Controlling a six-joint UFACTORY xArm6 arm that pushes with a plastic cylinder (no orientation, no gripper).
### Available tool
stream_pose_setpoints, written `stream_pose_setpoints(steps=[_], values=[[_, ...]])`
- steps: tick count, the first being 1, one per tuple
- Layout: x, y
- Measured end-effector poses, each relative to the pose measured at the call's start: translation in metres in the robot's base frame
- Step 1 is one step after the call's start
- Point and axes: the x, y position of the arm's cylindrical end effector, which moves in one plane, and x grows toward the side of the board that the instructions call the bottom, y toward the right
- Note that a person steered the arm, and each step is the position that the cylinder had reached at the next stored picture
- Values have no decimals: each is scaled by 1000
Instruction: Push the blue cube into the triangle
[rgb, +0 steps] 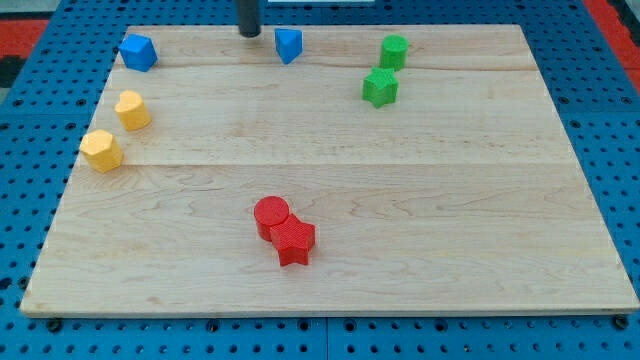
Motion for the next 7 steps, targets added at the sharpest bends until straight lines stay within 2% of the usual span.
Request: stream_pose_setpoints(steps=[1,2,3,5,6,7], values=[[22,11],[22,69],[40,57],[89,-127],[84,-188],[64,-157]])
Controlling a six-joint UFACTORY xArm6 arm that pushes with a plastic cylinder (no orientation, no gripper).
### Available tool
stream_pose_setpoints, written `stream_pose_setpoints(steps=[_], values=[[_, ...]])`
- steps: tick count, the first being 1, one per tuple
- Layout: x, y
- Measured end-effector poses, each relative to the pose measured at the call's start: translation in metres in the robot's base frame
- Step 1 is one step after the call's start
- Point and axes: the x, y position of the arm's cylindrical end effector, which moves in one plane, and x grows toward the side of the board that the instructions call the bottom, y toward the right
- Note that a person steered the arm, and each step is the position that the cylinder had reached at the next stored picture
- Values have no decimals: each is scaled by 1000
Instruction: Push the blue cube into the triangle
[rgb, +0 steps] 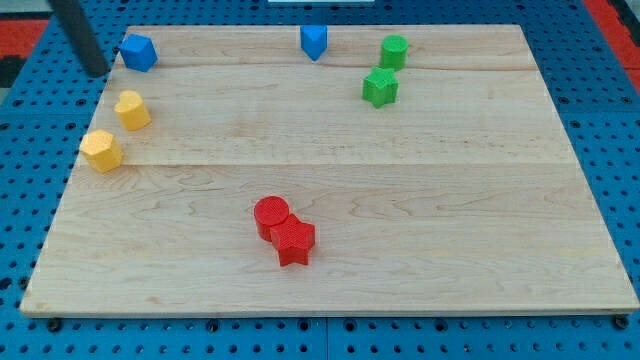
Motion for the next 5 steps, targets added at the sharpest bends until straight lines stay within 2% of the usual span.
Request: stream_pose_setpoints(steps=[1,3,5], values=[[-26,28],[-44,-28],[-57,137]])
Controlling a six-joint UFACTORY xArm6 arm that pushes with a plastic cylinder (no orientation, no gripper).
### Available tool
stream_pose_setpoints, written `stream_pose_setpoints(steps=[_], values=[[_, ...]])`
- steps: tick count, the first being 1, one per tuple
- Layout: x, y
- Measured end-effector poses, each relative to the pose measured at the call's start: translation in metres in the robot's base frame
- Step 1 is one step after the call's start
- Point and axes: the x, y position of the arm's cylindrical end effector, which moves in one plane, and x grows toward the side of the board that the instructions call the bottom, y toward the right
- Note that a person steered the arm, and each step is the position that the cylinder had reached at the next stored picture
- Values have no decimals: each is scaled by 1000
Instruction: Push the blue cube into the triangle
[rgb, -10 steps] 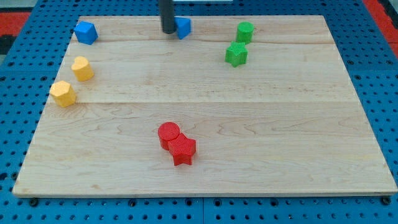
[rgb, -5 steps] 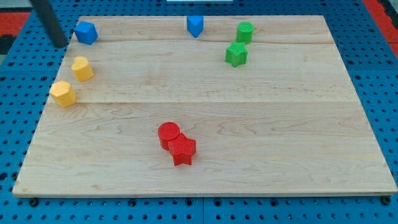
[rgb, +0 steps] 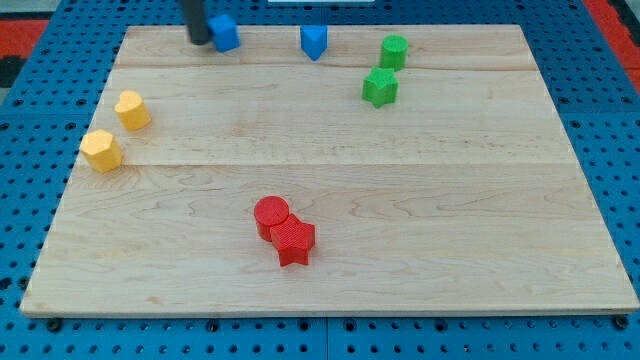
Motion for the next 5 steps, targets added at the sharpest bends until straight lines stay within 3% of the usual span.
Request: stream_pose_setpoints(steps=[1,2,5], values=[[6,-10],[-23,-50],[-23,49]])
